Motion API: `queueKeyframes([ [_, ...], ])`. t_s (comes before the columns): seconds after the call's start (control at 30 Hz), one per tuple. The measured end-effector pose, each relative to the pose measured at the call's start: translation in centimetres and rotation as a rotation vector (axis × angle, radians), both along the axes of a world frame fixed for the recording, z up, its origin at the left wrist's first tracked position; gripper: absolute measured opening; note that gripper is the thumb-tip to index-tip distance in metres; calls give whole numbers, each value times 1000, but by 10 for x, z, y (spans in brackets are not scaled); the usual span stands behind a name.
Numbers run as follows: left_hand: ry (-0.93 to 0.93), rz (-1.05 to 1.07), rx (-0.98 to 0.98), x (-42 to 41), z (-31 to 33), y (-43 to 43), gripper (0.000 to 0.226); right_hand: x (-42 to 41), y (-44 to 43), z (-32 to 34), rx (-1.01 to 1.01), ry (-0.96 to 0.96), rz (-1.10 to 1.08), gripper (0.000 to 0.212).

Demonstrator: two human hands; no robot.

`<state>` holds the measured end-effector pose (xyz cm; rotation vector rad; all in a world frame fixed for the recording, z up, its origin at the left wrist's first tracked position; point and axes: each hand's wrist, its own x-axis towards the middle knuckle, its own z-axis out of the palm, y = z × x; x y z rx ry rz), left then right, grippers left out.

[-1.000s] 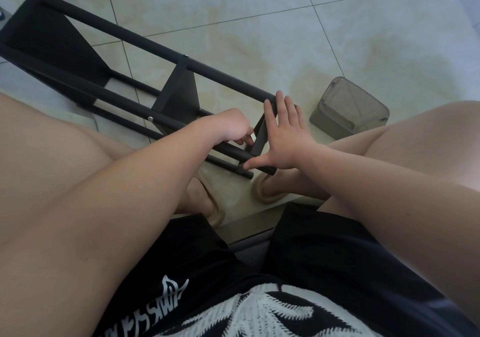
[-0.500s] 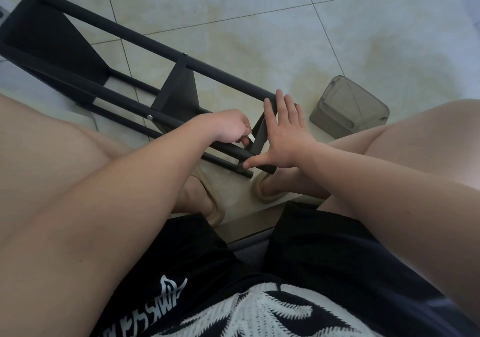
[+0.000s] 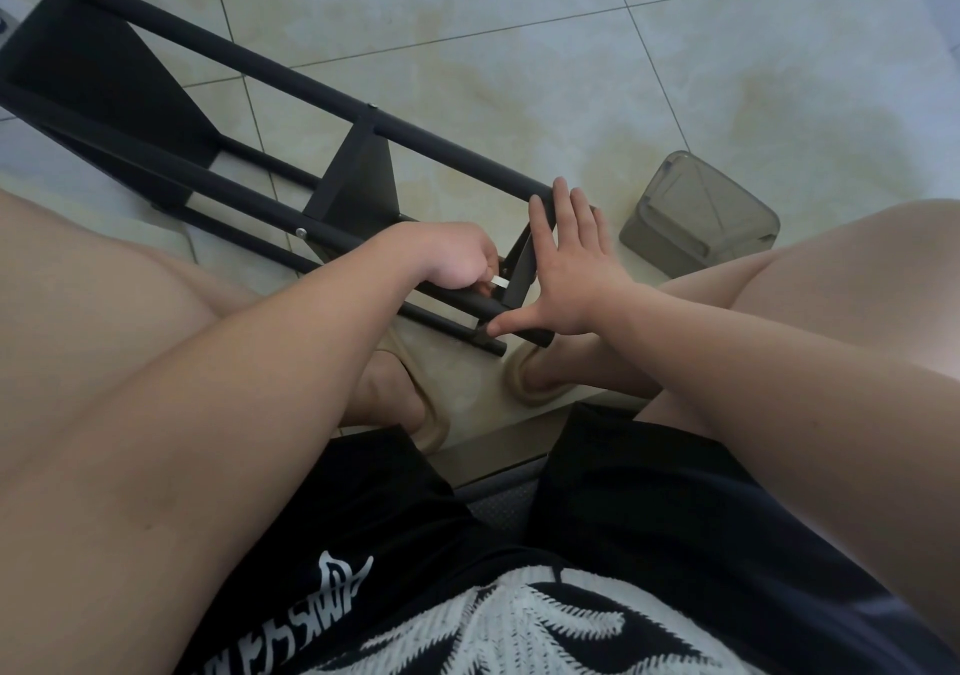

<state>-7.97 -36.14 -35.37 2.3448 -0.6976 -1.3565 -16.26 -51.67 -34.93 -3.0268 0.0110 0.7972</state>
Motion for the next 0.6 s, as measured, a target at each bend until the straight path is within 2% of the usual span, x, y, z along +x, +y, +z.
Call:
queueKeyframes([
  [0.1, -19, -49, 13, 2, 0, 0, 25, 0, 1, -1, 2, 1, -1, 161],
  [0.33, -33, -148, 56, 3, 1, 1, 13, -1, 2, -1, 2, -3, -4, 161],
  [0.6, -149, 9, -59, 6, 0, 3, 14, 2, -1, -1, 8, 17, -7, 161],
])
